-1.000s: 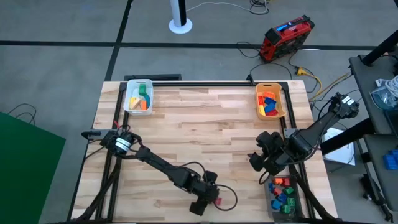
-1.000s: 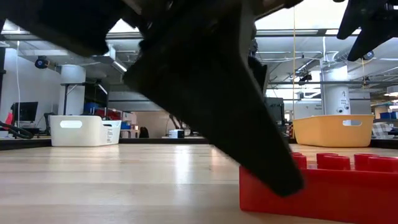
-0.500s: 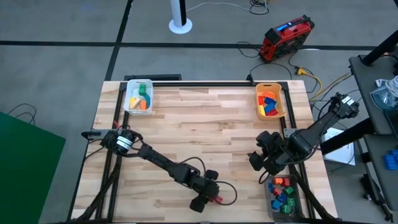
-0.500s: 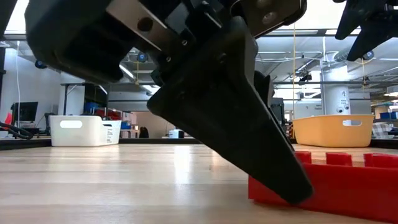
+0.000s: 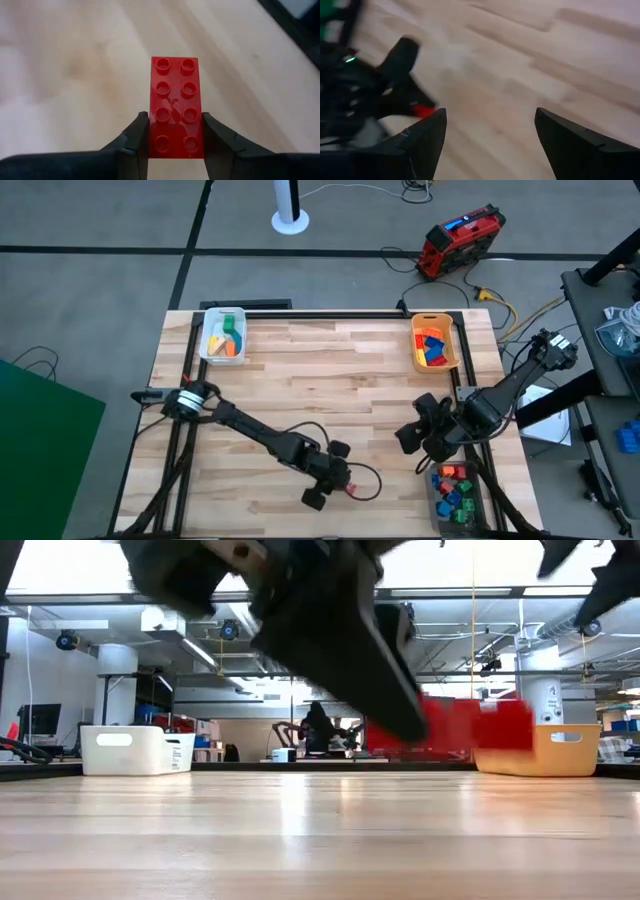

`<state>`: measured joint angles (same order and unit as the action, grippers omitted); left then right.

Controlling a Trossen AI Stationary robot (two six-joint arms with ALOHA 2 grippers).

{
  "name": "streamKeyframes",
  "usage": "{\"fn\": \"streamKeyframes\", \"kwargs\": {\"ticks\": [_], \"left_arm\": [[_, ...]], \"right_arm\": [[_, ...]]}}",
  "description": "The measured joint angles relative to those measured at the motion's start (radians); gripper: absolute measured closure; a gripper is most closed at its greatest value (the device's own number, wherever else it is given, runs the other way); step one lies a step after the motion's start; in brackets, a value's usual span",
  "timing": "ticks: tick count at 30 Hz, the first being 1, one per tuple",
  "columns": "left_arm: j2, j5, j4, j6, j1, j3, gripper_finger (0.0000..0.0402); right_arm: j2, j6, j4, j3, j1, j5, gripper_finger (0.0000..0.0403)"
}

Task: Sort blocks by size
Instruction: Put the big red game piece into the yellow bin

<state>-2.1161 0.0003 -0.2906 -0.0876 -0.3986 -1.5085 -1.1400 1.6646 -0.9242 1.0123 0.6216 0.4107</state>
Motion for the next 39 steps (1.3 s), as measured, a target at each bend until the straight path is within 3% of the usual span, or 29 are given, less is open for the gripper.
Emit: {"fn": "streamKeyframes", "kwargs": {"ticks": [6,18,33,39], "left_arm": [[0.112,-0.177,-0.081,-0.003,0.032,0.0,0.0291],[0.272,-0.383,-0.116,0.002,0.091,0.0,0.0291],[0.305,-0.461,-0.057,-0.006,0.081,-0.033,0.0291],[0.305,-0.466,-0.059,-0.017,0.079,-0.049,0.0288]], "right_arm": [[0.0,-0.049,0.182,-0.008,-0.01,0.021,0.0106],[-0.016,-0.246,0.392,-0.01,-0.099,0.037,0.0071],[-0.084,-0.415,0.567,-0.011,-0.188,0.031,0.0089],[-0.089,-0.476,0.629,-0.011,-0.189,0.039,0.0131]]}}
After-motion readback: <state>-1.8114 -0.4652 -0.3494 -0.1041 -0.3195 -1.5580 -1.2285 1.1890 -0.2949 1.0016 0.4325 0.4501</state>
